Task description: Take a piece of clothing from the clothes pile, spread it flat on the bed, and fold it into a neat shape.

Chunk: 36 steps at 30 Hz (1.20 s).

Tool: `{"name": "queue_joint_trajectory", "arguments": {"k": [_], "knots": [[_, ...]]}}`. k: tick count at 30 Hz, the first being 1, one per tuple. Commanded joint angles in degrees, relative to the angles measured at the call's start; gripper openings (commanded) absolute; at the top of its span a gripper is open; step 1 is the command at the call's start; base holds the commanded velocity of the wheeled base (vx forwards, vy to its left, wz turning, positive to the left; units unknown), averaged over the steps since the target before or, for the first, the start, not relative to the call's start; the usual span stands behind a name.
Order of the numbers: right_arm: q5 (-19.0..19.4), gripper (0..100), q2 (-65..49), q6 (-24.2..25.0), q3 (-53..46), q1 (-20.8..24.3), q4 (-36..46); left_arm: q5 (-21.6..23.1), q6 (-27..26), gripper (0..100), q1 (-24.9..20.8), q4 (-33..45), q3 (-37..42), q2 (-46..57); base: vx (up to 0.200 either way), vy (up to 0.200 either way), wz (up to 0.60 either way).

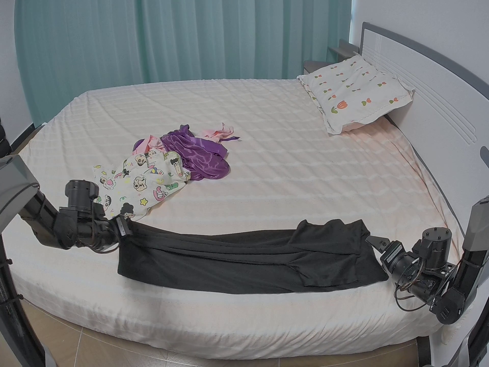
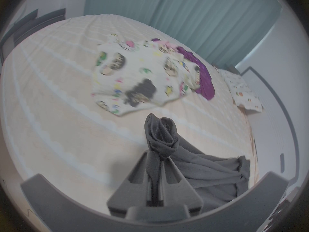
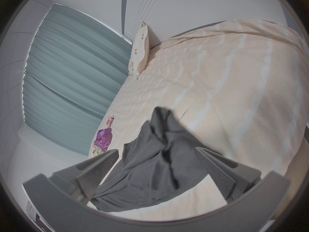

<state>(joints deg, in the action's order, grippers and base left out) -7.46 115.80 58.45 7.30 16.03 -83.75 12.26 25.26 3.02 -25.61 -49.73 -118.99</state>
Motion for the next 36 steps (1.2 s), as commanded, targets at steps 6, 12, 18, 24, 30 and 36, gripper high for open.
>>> {"name": "queue_joint_trajectory", "arguments": {"k": [6, 12, 18, 24, 30, 36], "knots": [[1.13, 100, 0.04, -0.01, -0.01, -0.91, -0.01, 15.77, 0.05, 0, 24.05, 7.86, -2.31, 10.18, 0.0, 0.0, 0.0], [1.13, 100, -0.13, -0.01, -0.01, -0.91, -0.01, 18.5, 0.05, 0, 30.73, 15.24, -6.79, 12.03, 0.0, 0.0, 0.0], [1.13, 100, -0.05, -0.01, -0.01, -0.91, -0.01, 17.62, 1.37, 0, 23.34, 17.09, -4.06, 17.13, 0.0, 0.0, 0.0], [1.13, 100, -0.13, -0.01, -0.01, -0.91, -0.01, 9.88, 7.0, 0, 6.12, 20.95, -2.31, 22.49, 0.0, 0.0, 0.0], [1.13, 100, -0.22, -0.01, -0.01, -1.0, -0.01, -1.63, 16.66, 0, -14.1, 21.31, -3.62, 22.22, 0.0, 0.0, 0.0], [1.13, 100, 0.04, -0.01, -0.01, -1.0, -0.1, -5.5, 21.5, 0, -24.82, 21.31, -7.84, 18.53, 0.0, 0.0, 0.0]]}}
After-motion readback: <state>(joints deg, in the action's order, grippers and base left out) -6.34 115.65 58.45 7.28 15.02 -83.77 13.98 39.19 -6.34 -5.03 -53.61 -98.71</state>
